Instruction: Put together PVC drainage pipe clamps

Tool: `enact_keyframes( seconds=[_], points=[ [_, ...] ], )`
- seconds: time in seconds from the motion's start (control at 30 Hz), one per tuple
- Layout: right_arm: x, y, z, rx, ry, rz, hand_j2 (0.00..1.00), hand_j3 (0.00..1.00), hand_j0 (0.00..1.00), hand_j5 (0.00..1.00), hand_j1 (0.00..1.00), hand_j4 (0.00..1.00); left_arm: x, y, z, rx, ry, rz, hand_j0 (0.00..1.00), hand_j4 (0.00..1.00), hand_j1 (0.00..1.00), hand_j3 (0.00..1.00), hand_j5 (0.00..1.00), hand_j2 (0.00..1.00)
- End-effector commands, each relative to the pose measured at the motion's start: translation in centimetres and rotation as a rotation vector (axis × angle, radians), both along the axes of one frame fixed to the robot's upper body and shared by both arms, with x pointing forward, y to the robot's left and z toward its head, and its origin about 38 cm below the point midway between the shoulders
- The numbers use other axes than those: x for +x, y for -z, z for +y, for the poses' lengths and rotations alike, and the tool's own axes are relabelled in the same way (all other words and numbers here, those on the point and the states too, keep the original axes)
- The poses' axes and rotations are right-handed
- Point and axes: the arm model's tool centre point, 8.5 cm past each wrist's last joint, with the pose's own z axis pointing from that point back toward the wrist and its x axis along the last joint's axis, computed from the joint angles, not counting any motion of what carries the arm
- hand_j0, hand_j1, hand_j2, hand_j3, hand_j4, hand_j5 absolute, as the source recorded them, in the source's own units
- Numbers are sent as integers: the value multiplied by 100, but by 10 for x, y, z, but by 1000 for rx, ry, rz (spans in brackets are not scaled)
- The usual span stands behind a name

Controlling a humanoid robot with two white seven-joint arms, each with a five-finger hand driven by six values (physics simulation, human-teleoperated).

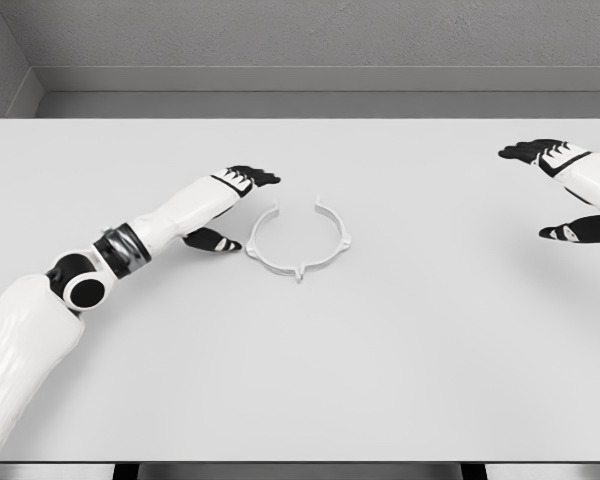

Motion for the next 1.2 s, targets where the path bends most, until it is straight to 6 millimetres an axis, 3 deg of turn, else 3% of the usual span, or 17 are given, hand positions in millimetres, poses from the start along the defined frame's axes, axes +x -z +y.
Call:
enact_keyframes(
  seconds=[0.0, 0.87, 1.03, 1.1, 1.17],
  points=[
    [0, 0, 2, 10, -3, 0, 100, 100, 100, 100, 100, 100, 0, -1, -1, -8, 1, 0, 100, 100, 100, 100, 100, 100],
    [1, 2, 8, 27, -13, -5, 100, 100, 100, 100, 100, 100, 0, -2, -16, -23, 25, -2, 100, 100, 100, 100, 100, 100],
    [1, 0, 11, 27, -19, -13, 100, 100, 100, 100, 100, 100, 1, -5, -8, -31, 11, -5, 100, 100, 100, 100, 100, 100],
    [2, -4, 12, 25, -24, -23, 100, 100, 100, 100, 100, 100, 0, -13, 8, -12, 4, -20, 100, 100, 100, 100, 100, 100],
    [11, -2, 33, 37, -75, -22, 100, 100, 100, 100, 100, 100, -2, -16, 11, -1, 9, -30, 100, 100, 100, 100, 100, 100]
  ],
)
